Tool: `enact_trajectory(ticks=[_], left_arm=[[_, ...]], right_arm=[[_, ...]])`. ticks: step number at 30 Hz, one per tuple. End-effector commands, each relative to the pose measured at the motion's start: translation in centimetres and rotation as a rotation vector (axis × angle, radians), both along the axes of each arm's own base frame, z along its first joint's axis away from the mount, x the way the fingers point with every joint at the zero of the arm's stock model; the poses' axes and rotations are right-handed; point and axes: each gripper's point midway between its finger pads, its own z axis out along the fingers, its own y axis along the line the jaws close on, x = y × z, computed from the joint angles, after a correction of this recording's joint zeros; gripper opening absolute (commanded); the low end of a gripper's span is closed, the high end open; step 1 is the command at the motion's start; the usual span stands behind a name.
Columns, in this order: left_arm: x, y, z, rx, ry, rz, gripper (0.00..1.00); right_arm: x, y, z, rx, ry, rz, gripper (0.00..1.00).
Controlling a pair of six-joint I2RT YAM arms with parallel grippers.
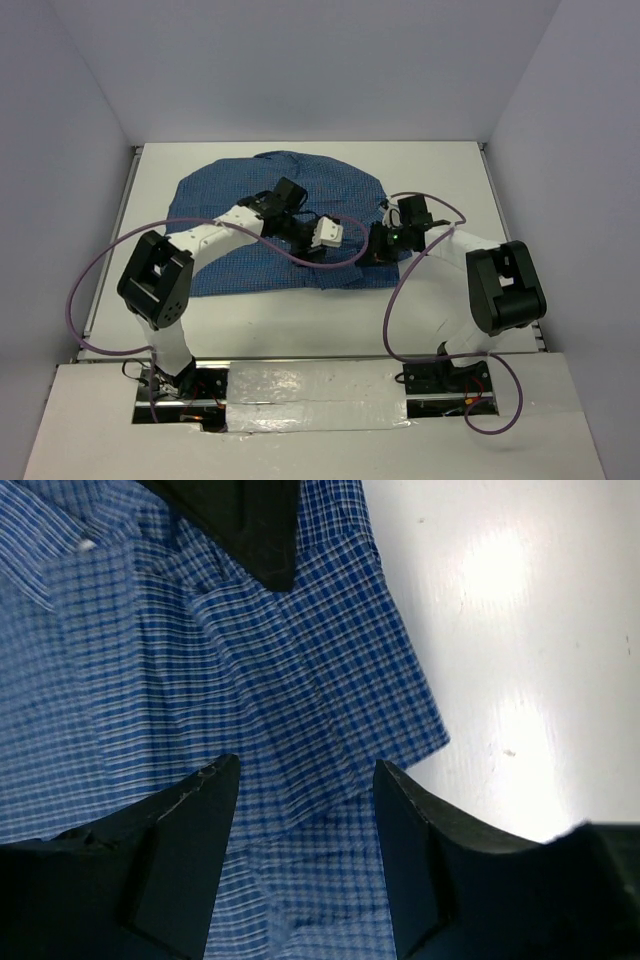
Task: Fold and stack the long sleeve shirts
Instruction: Fold the shirt
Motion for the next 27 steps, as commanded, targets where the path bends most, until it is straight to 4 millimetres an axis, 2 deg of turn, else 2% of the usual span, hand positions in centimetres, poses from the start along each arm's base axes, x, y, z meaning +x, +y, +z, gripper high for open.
enact_trajectory(ticks=[1, 7, 13, 16, 19, 22, 24, 25, 27], left_arm=[[0.6, -1.3, 0.1, -0.001, 0.004, 0.13, 0.68], [1.2, -1.9, -1.2, 0.008, -0.019, 0.156, 0.67], [2.5, -1.8, -4.2, 0.078, -0.02, 0.214, 0.59], [3.1, -2.3, -3.8, 0.058, -0.041, 0.21, 0.59], [4.1, -1.5, -2.5, 0.043, -0.002, 0.281, 0.59], [4.5, 0.5, -0.1, -0.014, 0.05, 0.333, 0.59], [3.0, 1.5, -0.4, 0.0, 0.052, 0.288, 0.59], [2.6, 1.7, 0.1, -0.004, 0.02, 0.261, 0.59], [1.9, 2.2, -0.5, 0.011, 0.038, 0.261, 0.59]], right_arm=[[0.9, 0.8, 1.4, 0.044, -0.07, 0.023, 0.23], [1.0, 1.1, 1.8, 0.076, -0.083, 0.018, 0.17], [0.7, 1.5, 2.3, 0.113, -0.099, 0.027, 0.04], [0.6, 1.3, 2.4, 0.106, -0.108, 0.021, 0.0], [0.6, 0.4, 1.9, 0.048, -0.108, -0.01, 0.0], [0.3, -0.7, 1.5, -0.006, -0.124, -0.022, 0.03], [0.1, -1.7, 1.3, -0.026, -0.129, -0.049, 0.08], [-0.2, -1.9, 1.4, -0.014, -0.144, -0.056, 0.12], [-0.7, -2.1, 1.4, -0.004, -0.147, -0.053, 0.22]])
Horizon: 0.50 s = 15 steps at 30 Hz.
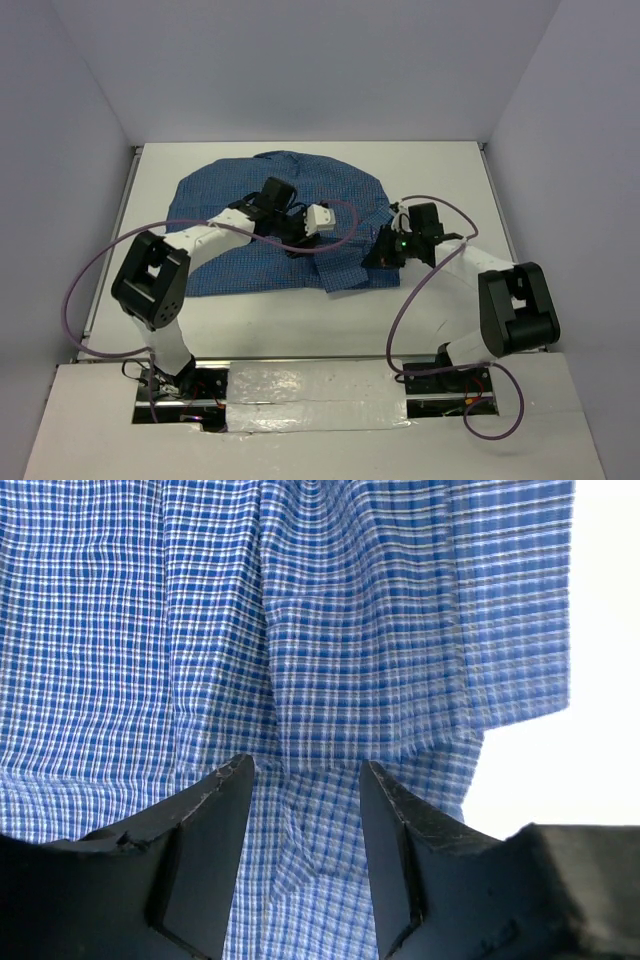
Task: Fold and stack the long sleeve shirts
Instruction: Fold the shirt
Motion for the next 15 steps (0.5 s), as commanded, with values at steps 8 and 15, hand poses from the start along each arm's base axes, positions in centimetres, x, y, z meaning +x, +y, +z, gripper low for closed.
enact_trajectory(ticks=[8, 15], left_arm=[[0.0, -1.3, 1.8, -0.073, 0.136, 0.109, 0.57], [-0.3, -0.2, 2.1, -0.119, 0.352, 0.322, 0.5]], right_arm=[[-0.4, -0.9, 0.8, -0.009, -0.055, 0.002, 0.55], [3.4, -0.9, 3.6, 0.052, -0.108, -0.092, 0.54]])
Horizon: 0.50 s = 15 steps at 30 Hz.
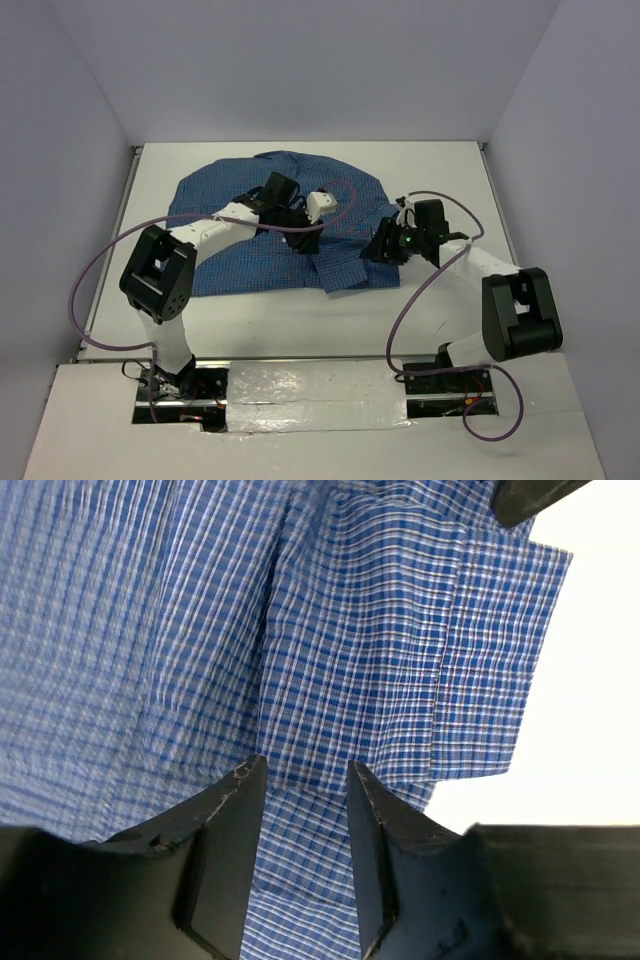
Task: Fold and stack the long sleeve shirts
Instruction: Fold the shirt
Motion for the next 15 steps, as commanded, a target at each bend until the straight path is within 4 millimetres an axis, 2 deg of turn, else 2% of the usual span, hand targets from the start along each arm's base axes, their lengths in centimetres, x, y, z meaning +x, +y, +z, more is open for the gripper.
enact_trajectory(ticks=[1, 2, 4, 6, 12, 15], left_arm=[[-0.7, 0.1, 1.7, -0.08, 0.169, 0.148, 0.51], [-1.4, 0.1, 1.5, -0.093, 0.211, 0.168, 0.52], [-2.1, -0.9, 2.7, -0.172, 0.316, 0.237, 0.57], [-2.6, -1.3, 2.7, -0.204, 0.415, 0.315, 0.59], [-0.9, -1.4, 2.0, -0.201, 0.422, 0.418, 0.63], [-0.9, -1.3, 0.5, -0.162, 0.47, 0.442, 0.63]], right_arm=[[2.9, 0.2, 2.2, 0.039, -0.057, -0.049, 0.54], [2.9, 0.4, 2.0, 0.057, -0.027, -0.059, 0.55], [2.7, 0.6, 0.8, 0.068, 0.027, -0.072, 0.56], [2.8, 0.7, -0.2, 0.076, 0.078, -0.098, 0.59], [3.3, 2.1, -0.5, 0.072, 0.132, -0.088, 0.61], [3.0, 2.7, -0.5, 0.1, 0.141, -0.078, 0.6]])
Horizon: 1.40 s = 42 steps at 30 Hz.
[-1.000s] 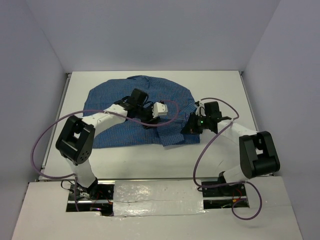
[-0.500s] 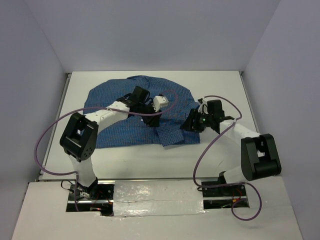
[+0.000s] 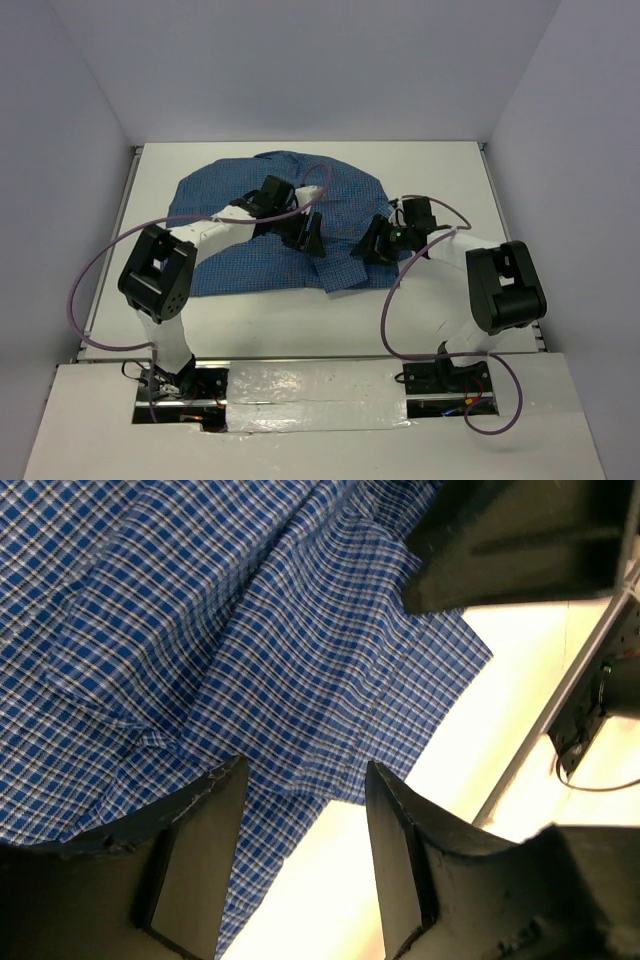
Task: Fold and stack the long sleeve shirts
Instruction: Fold the shirt
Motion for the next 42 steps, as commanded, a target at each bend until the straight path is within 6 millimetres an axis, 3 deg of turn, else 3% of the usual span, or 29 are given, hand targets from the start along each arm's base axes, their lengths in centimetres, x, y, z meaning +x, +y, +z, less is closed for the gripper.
enact_trajectory(ticks=[1, 6, 13, 23, 27, 29, 30, 34, 37, 42], left_arm=[[0.9, -0.7, -0.2, -0.004, 0.052, 0.056, 0.62], [0.8, -0.6, -1.0, 0.018, 0.079, 0.051, 0.59], [-0.1, 1.4, -1.7, 0.121, 0.075, 0.037, 0.6], [1.1, -0.8, -2.3, 0.049, 0.072, 0.05, 0.59], [0.9, -1.0, -2.8, 0.035, 0.084, 0.046, 0.48], [1.0, -1.4, -2.8, 0.02, 0.086, 0.042, 0.36], [1.0, -1.5, -2.9, 0.018, 0.092, 0.041, 0.24], [1.4, -1.8, -2.2, 0.004, 0.082, 0.039, 0.01], [1.6, -1.6, -1.2, 0.019, 0.064, 0.015, 0.0], [1.7, -1.1, 1.4, 0.051, 0.034, -0.042, 0.0]], right_arm=[[0.9, 1.2, 1.5, 0.04, -0.036, 0.006, 0.59], [0.4, 1.7, 1.1, 0.042, -0.029, 0.03, 0.55], [0.4, 1.6, 1.1, 0.031, -0.029, 0.031, 0.47], [0.2, 1.7, 0.8, 0.035, -0.023, 0.035, 0.45], [0.1, 1.8, 0.8, 0.043, -0.026, 0.038, 0.33], [0.1, 1.9, 0.8, 0.052, -0.03, 0.041, 0.24], [0.0, 1.9, 0.9, 0.057, -0.029, 0.042, 0.22], [-0.2, 1.9, 1.2, 0.058, -0.042, 0.054, 0.11], [-0.1, 1.9, 2.0, 0.052, -0.077, 0.07, 0.0], [0.1, 2.0, 5.2, 0.068, -0.156, 0.073, 0.0]])
